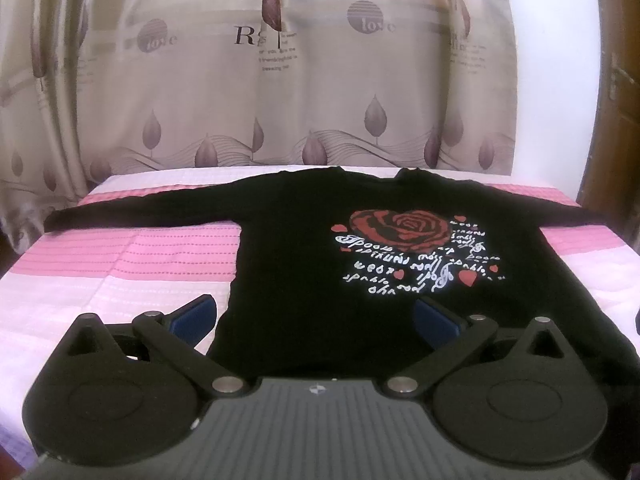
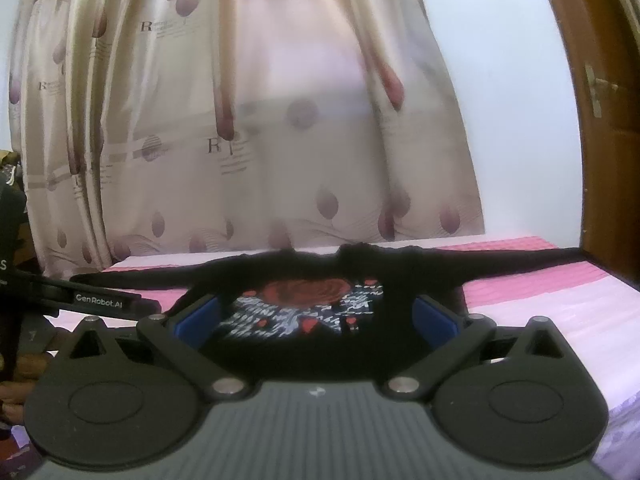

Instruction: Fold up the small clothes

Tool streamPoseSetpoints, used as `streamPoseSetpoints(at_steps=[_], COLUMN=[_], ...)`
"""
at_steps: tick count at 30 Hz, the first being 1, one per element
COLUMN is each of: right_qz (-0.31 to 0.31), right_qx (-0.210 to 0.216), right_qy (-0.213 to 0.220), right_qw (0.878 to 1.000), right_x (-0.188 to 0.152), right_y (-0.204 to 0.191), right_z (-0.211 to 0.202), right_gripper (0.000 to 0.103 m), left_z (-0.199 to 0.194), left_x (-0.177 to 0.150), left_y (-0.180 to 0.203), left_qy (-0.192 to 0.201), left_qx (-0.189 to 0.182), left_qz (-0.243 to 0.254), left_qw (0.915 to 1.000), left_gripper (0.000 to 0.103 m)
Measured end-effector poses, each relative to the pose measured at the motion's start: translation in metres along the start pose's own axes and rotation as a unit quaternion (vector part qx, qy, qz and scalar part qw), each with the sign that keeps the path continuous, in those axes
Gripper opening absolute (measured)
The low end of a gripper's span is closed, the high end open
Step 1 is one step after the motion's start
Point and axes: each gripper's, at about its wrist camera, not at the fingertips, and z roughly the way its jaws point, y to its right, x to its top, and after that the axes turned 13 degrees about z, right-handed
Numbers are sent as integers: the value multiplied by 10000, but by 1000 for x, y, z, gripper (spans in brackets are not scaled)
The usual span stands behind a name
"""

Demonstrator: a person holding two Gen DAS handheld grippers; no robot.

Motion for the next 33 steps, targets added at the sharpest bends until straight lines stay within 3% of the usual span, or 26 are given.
streamPoseSetpoints(at_steps=[33], right_qz=[159], right_qx=[266], right_qy=[-386], right_qw=[9988], right_x=[4], right_y=[-1], right_z=[21], right_gripper=[103], left_z=[20], left_x=[6], left_y=[-18], left_qy=[-110], left_qx=[63], left_qz=[-132], left_qw=[9998], left_gripper=[103])
